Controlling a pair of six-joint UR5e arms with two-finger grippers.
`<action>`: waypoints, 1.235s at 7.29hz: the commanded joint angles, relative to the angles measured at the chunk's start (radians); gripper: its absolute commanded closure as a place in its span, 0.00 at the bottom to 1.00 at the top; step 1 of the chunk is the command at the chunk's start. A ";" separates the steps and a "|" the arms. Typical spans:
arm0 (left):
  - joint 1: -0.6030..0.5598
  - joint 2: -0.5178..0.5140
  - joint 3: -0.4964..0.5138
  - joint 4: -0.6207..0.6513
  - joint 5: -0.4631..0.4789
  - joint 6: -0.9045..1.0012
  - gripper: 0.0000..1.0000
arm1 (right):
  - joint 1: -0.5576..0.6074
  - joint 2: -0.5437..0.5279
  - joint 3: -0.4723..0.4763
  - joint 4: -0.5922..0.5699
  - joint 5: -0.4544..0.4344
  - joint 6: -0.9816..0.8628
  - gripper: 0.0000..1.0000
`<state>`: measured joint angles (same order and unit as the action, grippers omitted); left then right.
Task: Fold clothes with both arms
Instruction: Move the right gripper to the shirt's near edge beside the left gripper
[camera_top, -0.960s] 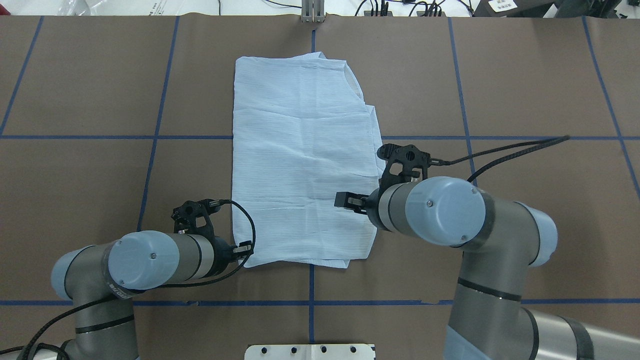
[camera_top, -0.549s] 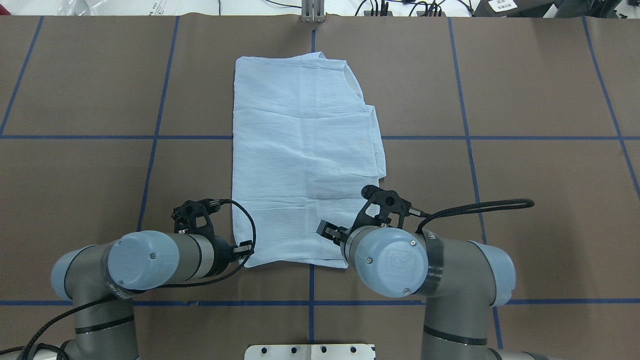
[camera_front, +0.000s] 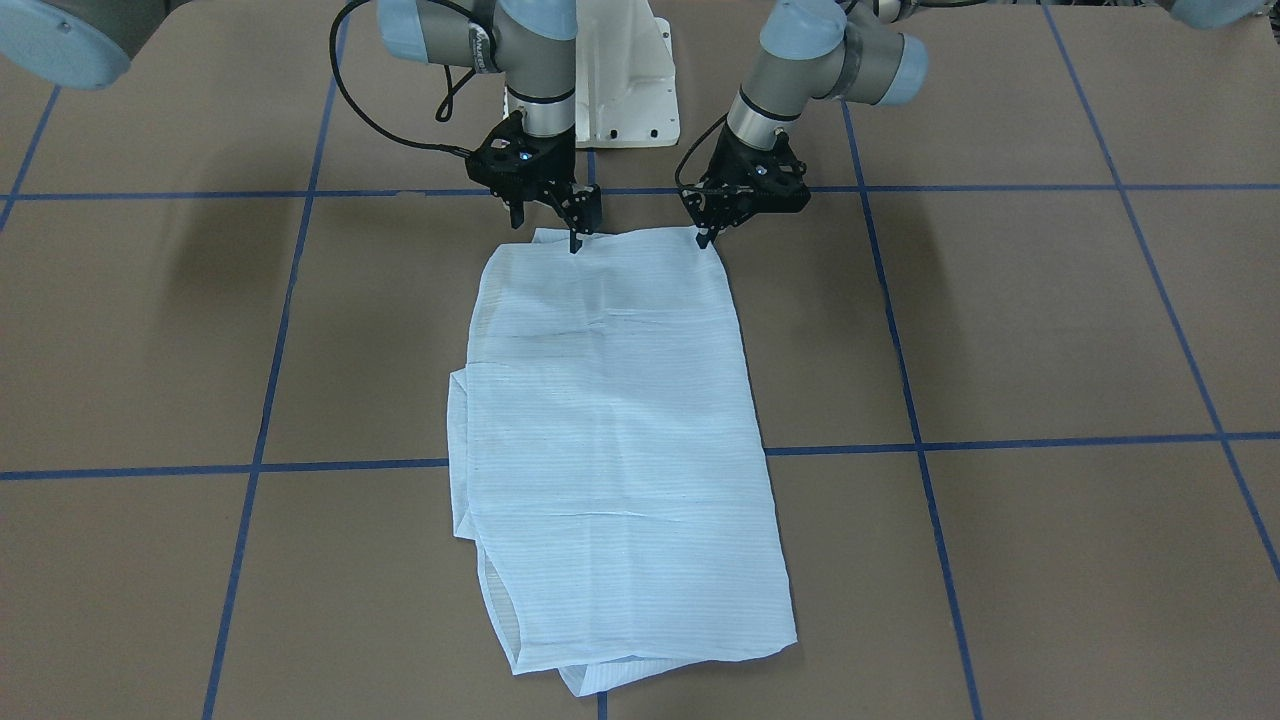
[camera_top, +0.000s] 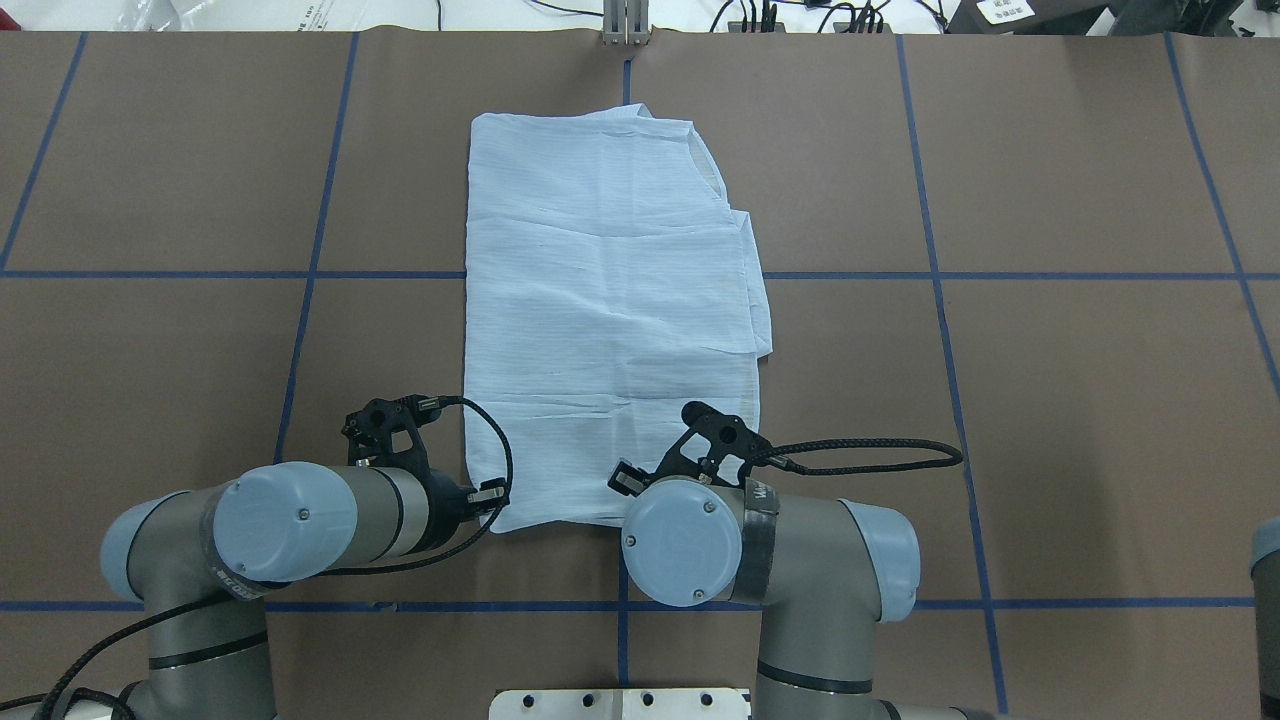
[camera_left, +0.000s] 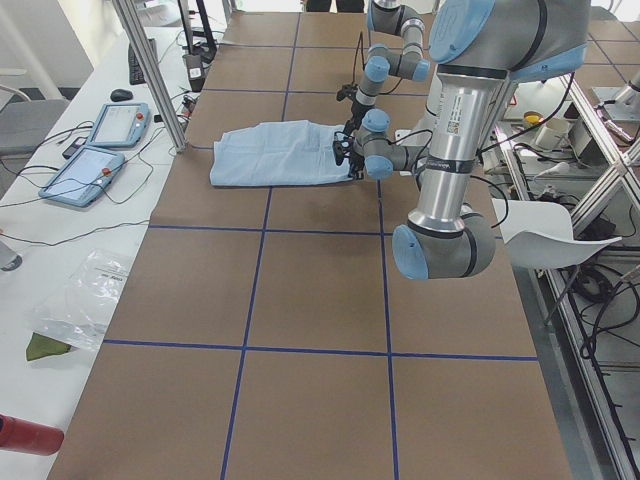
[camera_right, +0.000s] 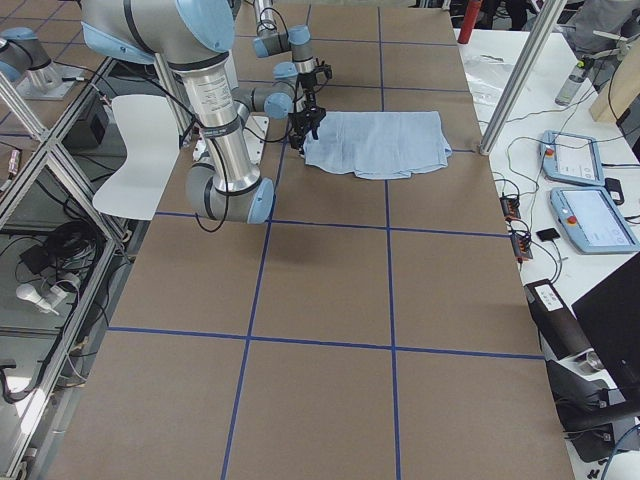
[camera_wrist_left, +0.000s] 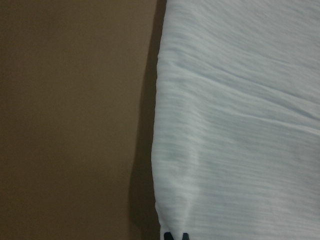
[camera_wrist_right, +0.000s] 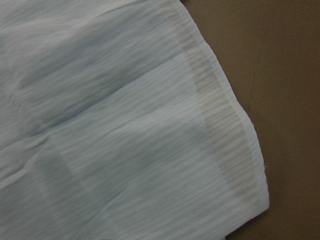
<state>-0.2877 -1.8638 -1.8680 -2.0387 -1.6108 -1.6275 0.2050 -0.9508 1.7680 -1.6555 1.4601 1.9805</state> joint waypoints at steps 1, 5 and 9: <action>-0.001 0.001 0.000 0.000 0.006 0.000 1.00 | -0.016 0.010 -0.016 -0.029 -0.001 0.023 0.04; 0.001 0.001 -0.002 0.000 0.006 0.001 1.00 | -0.039 0.009 -0.018 -0.030 -0.007 0.076 0.23; 0.001 0.002 -0.003 0.000 0.005 0.001 1.00 | -0.035 0.017 -0.025 -0.026 -0.027 0.087 0.34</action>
<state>-0.2873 -1.8624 -1.8712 -2.0387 -1.6052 -1.6260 0.1685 -0.9350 1.7448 -1.6819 1.4370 2.0669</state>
